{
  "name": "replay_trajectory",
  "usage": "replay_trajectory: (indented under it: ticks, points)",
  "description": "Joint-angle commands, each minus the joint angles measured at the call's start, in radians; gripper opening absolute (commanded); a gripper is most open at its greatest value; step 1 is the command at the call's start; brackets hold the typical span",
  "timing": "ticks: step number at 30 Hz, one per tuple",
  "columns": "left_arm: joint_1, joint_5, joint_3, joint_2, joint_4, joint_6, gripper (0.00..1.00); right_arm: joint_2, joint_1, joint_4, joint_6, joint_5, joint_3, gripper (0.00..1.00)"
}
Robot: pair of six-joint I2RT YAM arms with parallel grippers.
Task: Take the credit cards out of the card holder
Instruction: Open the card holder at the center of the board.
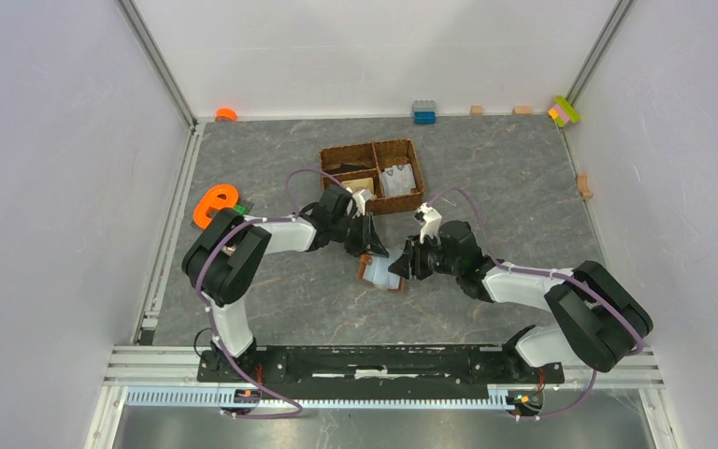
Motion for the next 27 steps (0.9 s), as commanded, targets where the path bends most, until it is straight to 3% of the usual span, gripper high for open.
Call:
replay_trajectory:
  ticks: [1, 9, 14, 27]
  points:
    - [-0.001, 0.063, -0.004, -0.051, 0.087, -0.053, 0.25, 0.011, -0.002, 0.04, 0.005, -0.005, 0.001, 0.36]
    - [0.0, -0.05, 0.021, -0.092, -0.038, 0.028, 0.27, -0.003, -0.021, -0.016, -0.003, 0.052, 0.006, 0.11]
    - [0.0, -0.197, 0.014, -0.168, -0.129, 0.082, 0.43, -0.055, -0.035, -0.023, -0.008, 0.091, -0.013, 0.07]
    - [-0.011, -0.259, -0.039, -0.27, -0.1, 0.099, 0.78, -0.093, -0.049, -0.038, -0.011, 0.124, -0.025, 0.03]
